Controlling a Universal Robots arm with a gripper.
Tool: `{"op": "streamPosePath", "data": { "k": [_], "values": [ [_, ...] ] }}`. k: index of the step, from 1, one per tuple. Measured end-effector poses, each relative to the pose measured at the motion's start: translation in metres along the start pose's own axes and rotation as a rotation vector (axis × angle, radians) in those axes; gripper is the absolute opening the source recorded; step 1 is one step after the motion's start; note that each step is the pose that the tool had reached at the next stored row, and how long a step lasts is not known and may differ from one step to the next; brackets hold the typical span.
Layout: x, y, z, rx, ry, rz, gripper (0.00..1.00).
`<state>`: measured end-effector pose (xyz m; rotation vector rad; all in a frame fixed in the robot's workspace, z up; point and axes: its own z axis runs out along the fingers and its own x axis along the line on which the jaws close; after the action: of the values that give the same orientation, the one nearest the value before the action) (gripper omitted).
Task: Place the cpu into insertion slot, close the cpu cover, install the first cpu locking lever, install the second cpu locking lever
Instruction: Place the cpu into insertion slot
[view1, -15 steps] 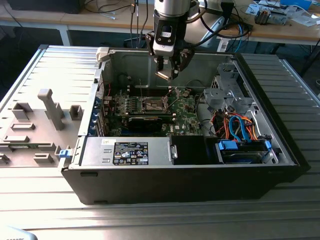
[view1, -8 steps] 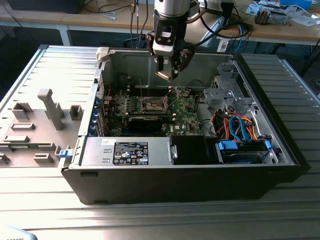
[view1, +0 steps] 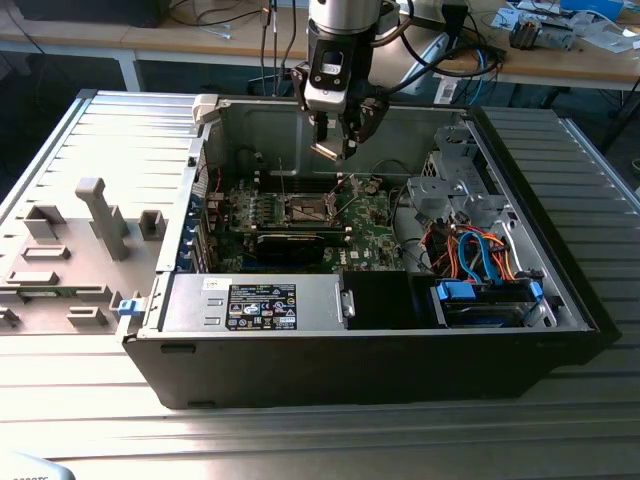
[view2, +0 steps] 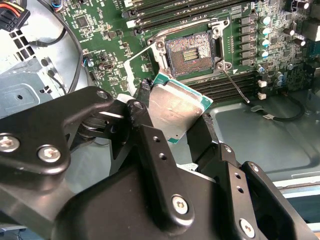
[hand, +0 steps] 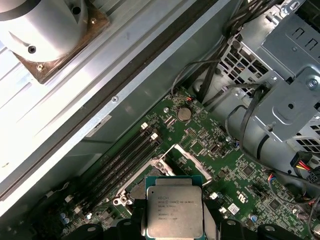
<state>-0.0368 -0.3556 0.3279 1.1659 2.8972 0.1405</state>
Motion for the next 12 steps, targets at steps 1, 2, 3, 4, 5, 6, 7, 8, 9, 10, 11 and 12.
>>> {"op": "streamPosePath", "data": {
  "k": [1,2,3,4,5,6,7,8,9,10,11,12],
  "values": [
    [0.0,0.0,0.0,0.0,0.0,0.0,0.54],
    [0.0,0.0,0.0,0.0,-0.0001,0.001,0.54],
    [0.0,0.0,0.0001,-0.0001,-0.0001,0.001,0.54],
    [0.0,0.0,0.0001,-0.0001,-0.0001,0.001,0.54],
    [0.0,0.0,0.0001,0.0,-0.0001,0.001,0.54],
    [0.0,0.0,0.0001,0.0,-0.0001,0.002,0.54],
    [0.0,0.0,0.0001,0.0,-0.0002,0.002,0.54],
    [0.0,0.0,0.0001,0.0,-0.0002,0.002,0.54],
    [0.0,0.0,0.0001,-0.0001,-0.0002,0.003,0.54],
    [0.0,0.0,0.0002,-0.0001,-0.0005,0.006,0.54],
    [0.0,0.0,0.0003,-0.0002,-0.0007,0.009,0.54],
    [0.0,0.0,0.0003,-0.0002,-0.001,0.012,0.54]
  ]
}}
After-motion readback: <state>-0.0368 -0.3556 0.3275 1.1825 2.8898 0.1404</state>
